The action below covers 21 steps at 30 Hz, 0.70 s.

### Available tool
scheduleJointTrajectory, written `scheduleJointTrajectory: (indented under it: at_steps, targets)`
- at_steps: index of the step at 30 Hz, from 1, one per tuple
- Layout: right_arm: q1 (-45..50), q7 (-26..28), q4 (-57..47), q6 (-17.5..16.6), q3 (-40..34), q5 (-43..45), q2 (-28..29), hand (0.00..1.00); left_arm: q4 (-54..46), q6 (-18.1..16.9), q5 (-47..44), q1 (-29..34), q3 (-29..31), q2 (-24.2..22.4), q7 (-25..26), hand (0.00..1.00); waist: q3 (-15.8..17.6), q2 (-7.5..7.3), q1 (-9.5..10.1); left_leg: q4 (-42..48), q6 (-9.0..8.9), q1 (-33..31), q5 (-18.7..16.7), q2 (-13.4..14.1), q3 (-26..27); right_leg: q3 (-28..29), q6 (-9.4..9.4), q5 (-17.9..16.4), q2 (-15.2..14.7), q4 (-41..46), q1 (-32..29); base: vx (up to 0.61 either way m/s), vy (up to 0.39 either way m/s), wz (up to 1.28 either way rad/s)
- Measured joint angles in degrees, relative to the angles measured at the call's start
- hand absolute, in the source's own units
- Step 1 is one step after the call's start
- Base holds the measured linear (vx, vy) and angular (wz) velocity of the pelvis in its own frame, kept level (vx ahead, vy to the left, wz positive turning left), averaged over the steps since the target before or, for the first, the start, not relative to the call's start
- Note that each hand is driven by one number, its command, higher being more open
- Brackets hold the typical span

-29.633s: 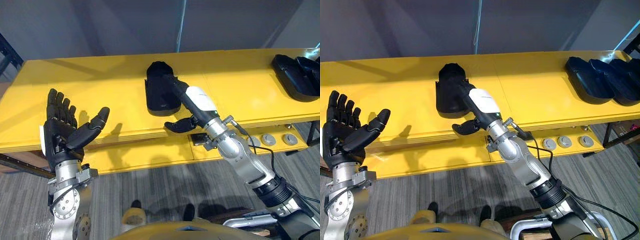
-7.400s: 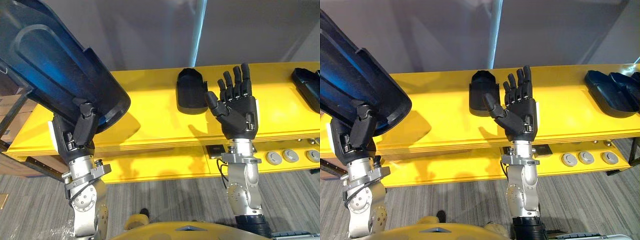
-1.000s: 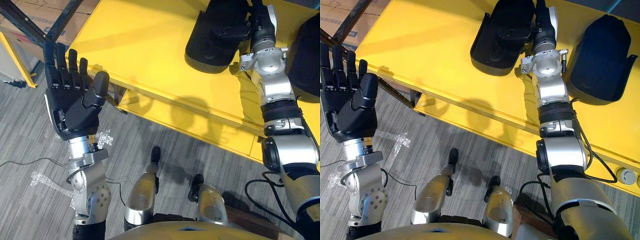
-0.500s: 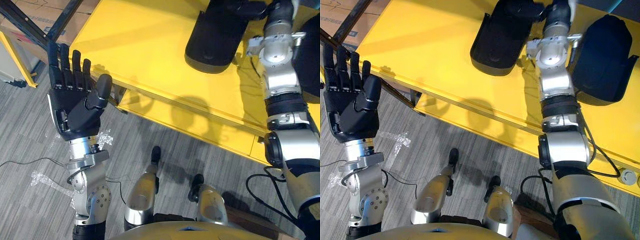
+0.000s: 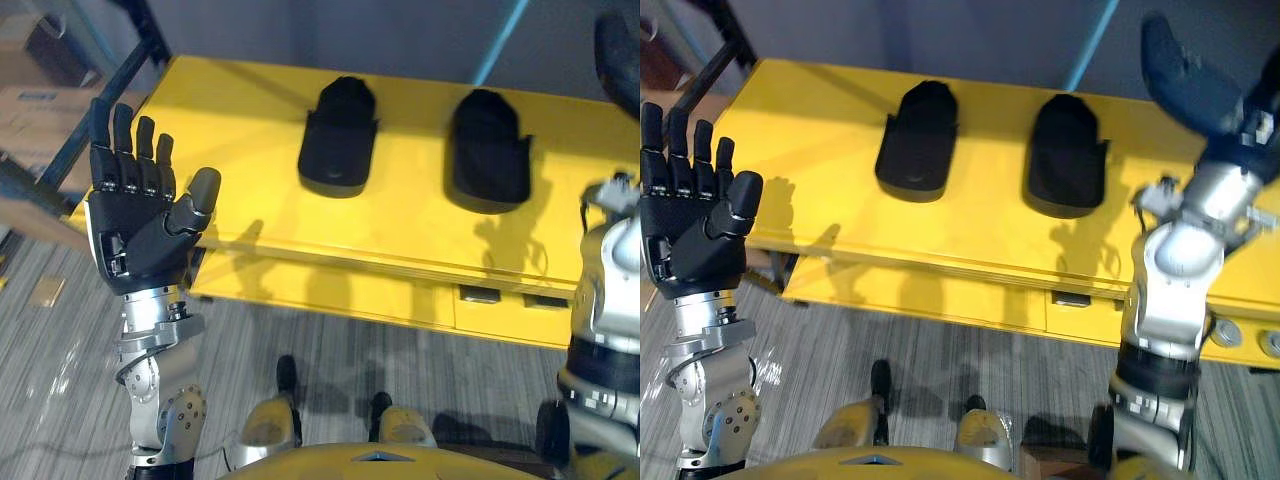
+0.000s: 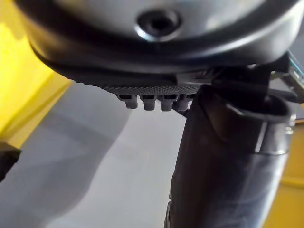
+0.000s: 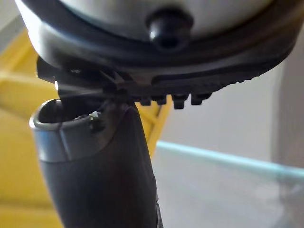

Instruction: Walk over and take three plastic housings, then place them on the shelf

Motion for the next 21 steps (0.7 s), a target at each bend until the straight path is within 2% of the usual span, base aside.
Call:
scheduleJointTrajectory:
  at_steps: [1, 5, 9, 12, 14, 18, 21]
  targets:
    - [5.6, 1.6, -2.4, -0.3, -1.6, 0.0, 2.6, 1.00, -0.1, 0.1, 0.0, 0.0, 0.5, -0.6, -0.7, 1.00, -0.9, 0.13, -1.00, 0.0, -0.12, 0.7, -0.4, 0.2, 1.1, 1.0, -0.04, 0.1, 0.1, -0.5, 0.1, 0.02, -0.005, -0.37]
    - [18.5, 5.2, -5.4, -0.7, -2.2, -0.1, 9.6, 1.00, -1.0, 0.6, 0.1, -0.1, 0.9, -1.9, -2.5, 1.00, -4.2, 0.43, -3.62, -0.1, -0.65, 1.8, -1.7, 1.4, 5.9, 5.4, -0.35, 1.2, 1.1, -2.2, -0.9, 0.03, -0.004, -0.62]
    - [26.0, 5.5, -5.6, -0.7, -2.1, -0.2, 14.9, 1.00, -1.1, 0.7, 0.3, -0.3, -0.9, -2.5, -3.5, 1.00, -5.2, 0.22, -5.28, -0.1, -1.13, 2.2, -2.1, 2.6, 9.9, 9.6, -0.57, 3.5, 2.4, -4.2, -1.9, 0.01, -0.010, -0.61]
    - [32.0, 4.8, -7.3, -0.7, -0.4, -0.1, 19.7, 1.00, -1.1, 1.1, 0.3, -0.3, -5.0, -2.8, -3.3, 1.00, -5.4, 0.12, -6.23, -0.1, -1.51, 3.7, -3.1, 3.3, 15.4, 14.7, -0.30, 5.2, 3.1, -5.7, -3.0, -0.01, 0.011, -0.80]
    - [34.0, 4.5, -8.6, -1.1, 1.5, 0.0, 20.9, 1.00, -1.0, 1.3, 0.5, -0.3, -6.7, -2.8, -2.8, 1.00, -5.4, 0.06, -7.14, -0.1, -1.63, 4.7, -4.0, 3.4, 18.6, 17.7, 0.01, 5.8, 3.5, -6.3, -3.8, -0.03, 0.021, -0.95]
    - [39.4, 4.6, -11.3, -4.9, 8.6, 6.3, 24.2, 1.00, -0.2, 1.4, 1.2, -0.3, -14.1, -2.8, 1.2, 1.00, -7.6, -0.76, -9.67, -0.1, -2.86, 8.5, -6.5, 4.2, 27.7, 25.5, 0.74, 7.0, 4.9, -7.4, -4.8, 0.00, 0.010, -1.14]
    - [44.0, 4.8, -12.0, -6.7, 12.8, 9.1, 26.2, 1.00, 0.7, 1.5, 3.8, -0.3, -18.4, -2.8, 3.5, 1.00, -8.9, -0.90, -10.67, 0.0, -4.14, 11.6, -7.6, 5.3, 32.6, 27.2, 1.05, 7.4, 5.9, -7.4, -4.8, 0.04, -0.034, -0.86]
